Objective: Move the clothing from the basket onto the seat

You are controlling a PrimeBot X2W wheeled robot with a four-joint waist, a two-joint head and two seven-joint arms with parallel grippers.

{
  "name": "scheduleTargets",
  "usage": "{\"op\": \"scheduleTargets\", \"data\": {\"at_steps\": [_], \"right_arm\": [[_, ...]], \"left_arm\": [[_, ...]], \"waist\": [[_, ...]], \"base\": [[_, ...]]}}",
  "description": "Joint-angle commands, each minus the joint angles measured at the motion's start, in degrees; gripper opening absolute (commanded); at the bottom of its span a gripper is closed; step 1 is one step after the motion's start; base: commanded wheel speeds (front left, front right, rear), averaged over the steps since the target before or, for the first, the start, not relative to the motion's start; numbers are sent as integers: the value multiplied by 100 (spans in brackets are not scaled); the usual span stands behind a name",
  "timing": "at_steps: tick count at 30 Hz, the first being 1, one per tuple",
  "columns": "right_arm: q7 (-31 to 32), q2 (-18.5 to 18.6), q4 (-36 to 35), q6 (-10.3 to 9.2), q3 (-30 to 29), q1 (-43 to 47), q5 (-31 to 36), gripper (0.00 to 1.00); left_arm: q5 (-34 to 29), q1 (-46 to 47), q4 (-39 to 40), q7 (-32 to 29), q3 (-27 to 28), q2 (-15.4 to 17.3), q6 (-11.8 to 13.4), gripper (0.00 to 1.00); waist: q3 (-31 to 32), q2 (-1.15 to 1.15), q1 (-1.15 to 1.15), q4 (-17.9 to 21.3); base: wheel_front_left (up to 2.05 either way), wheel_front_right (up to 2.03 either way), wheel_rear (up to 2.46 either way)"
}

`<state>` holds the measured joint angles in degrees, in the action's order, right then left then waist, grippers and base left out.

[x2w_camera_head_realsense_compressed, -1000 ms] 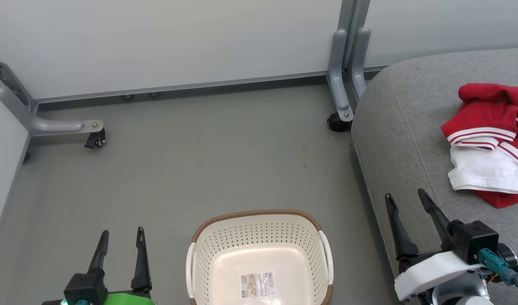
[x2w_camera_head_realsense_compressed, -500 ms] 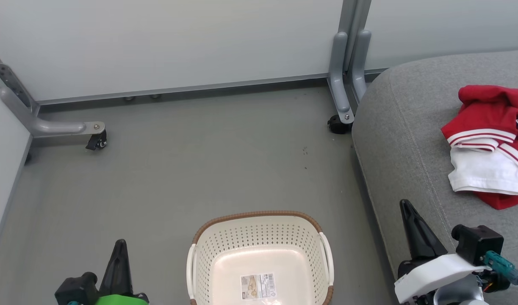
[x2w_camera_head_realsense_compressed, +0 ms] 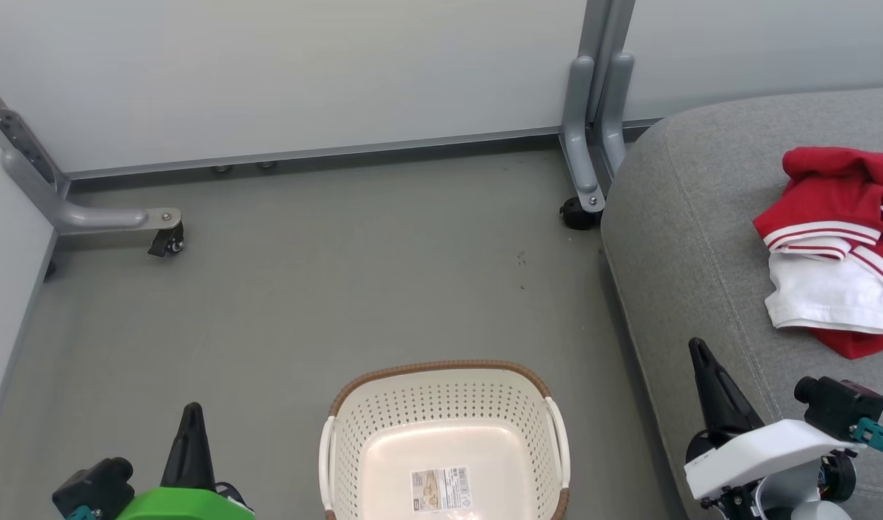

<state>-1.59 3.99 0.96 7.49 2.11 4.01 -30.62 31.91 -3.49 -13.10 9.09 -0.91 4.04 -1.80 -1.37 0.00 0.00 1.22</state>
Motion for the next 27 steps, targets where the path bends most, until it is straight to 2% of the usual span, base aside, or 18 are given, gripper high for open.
{"op": "scheduleTargets", "data": {"at_steps": [1,27], "right_arm": [[0,28,-25,0,-31,-177,-258,0],[160,99,427,0,-170,-484,-2454,0]], "left_arm": [[222,199,71,-44,57,-7,-41,0],[2255,491,19,-575,301,-40,-235,0]], "waist": [[2,0,0,-2],[31,0,0,-32]], "base": [[0,0,0],[0,0,0]]}}
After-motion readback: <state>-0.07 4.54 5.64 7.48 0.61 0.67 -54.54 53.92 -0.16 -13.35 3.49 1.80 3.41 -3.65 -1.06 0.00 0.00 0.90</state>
